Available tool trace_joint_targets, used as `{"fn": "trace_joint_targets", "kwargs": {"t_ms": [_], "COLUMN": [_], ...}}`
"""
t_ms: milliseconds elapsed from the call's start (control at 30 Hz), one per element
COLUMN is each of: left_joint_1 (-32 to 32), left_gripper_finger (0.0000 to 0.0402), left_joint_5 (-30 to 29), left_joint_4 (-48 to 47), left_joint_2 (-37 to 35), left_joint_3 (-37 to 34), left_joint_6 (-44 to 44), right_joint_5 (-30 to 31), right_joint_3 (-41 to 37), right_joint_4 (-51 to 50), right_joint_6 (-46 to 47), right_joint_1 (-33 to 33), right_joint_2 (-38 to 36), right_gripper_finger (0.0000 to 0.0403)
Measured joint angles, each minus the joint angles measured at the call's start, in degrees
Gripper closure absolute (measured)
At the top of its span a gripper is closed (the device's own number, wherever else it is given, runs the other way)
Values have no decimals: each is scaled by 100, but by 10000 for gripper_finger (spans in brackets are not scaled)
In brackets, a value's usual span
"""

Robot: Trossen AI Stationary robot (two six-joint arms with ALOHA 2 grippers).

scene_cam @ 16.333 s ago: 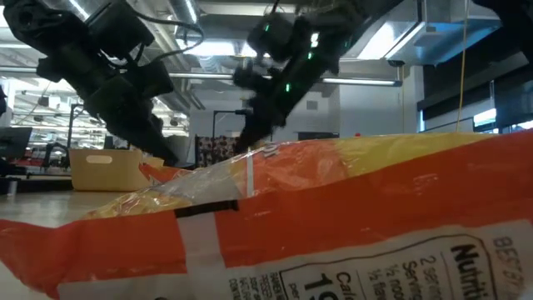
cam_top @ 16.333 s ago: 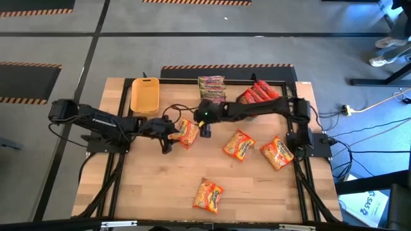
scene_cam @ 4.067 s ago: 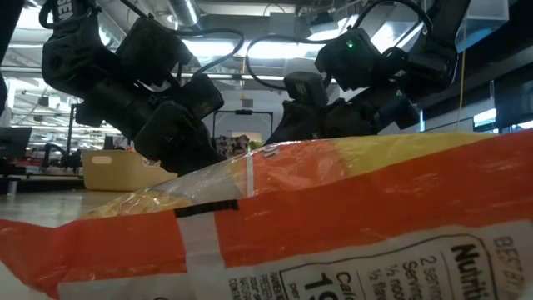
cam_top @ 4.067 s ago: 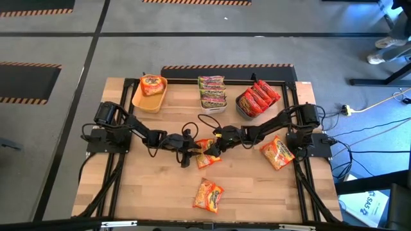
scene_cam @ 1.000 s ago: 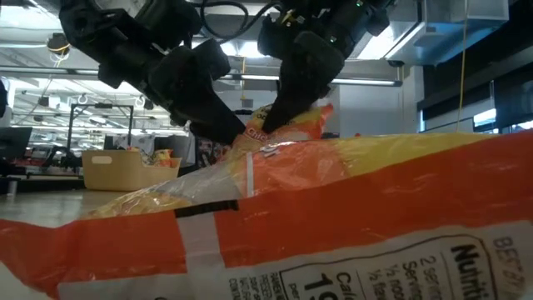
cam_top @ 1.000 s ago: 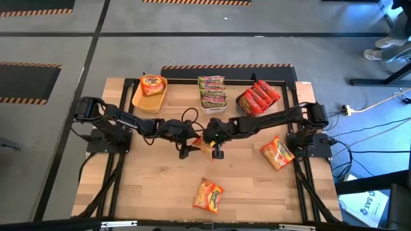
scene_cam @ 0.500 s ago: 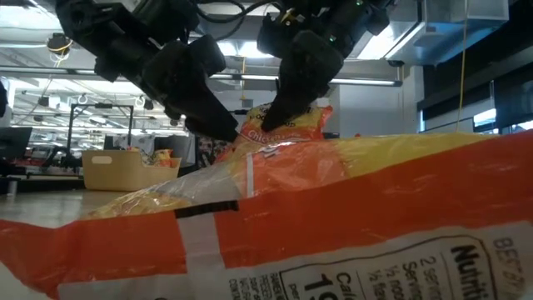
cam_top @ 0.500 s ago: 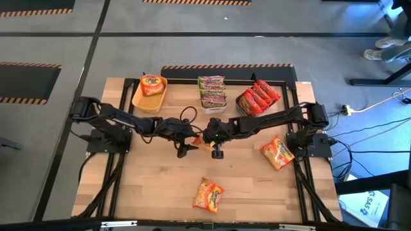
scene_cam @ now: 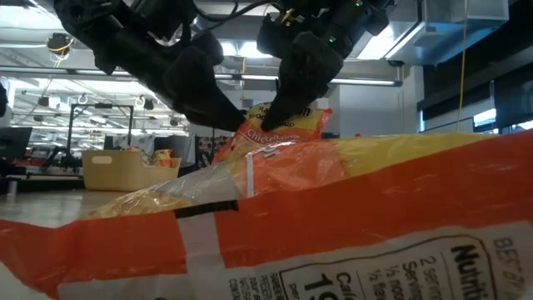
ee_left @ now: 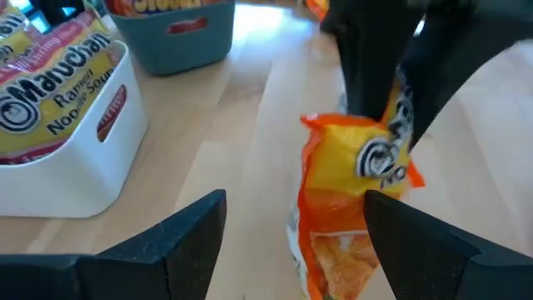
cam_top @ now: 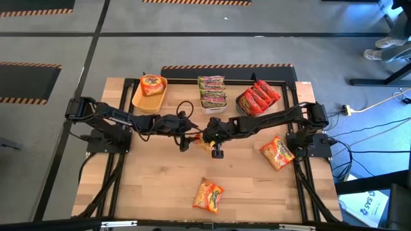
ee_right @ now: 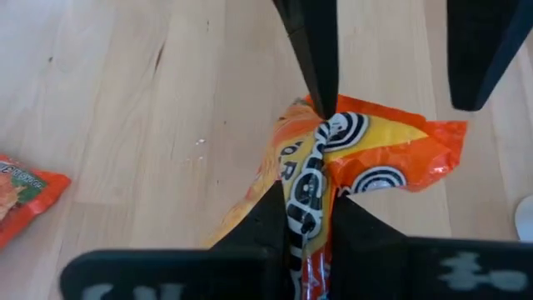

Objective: Sort Maruchan noodles
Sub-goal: Put the orange noodle pack into the yellow bin

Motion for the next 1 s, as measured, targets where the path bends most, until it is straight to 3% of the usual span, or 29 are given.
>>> {"fn": "trace_joint_targets", "kwargs": {"t_ms": [167, 400, 600, 1000], "left_joint_1": [7, 152, 190, 190], "left_gripper_finger": [123, 123, 131, 197], "left_joint_5": [-283, 1152, 1182, 1080], "left_joint_4": [22, 620, 594, 588], "left_joint_2": [-100, 274, 331, 305], "left_joint_3": [2, 2, 2, 2], "left_joint_6": [-57, 36, 20, 57], "right_joint_5": [1, -7, 0, 6], "right_joint_3": [0, -7, -7, -7], "right_joint_4": [27, 224, 308, 317], "right_joint_6": [-77, -244, -266, -266], "right_joint_1": [0, 2, -4, -4], "right_joint_2": [0, 0, 0, 0], "right_gripper_finger": [372, 372, 372, 372]}}
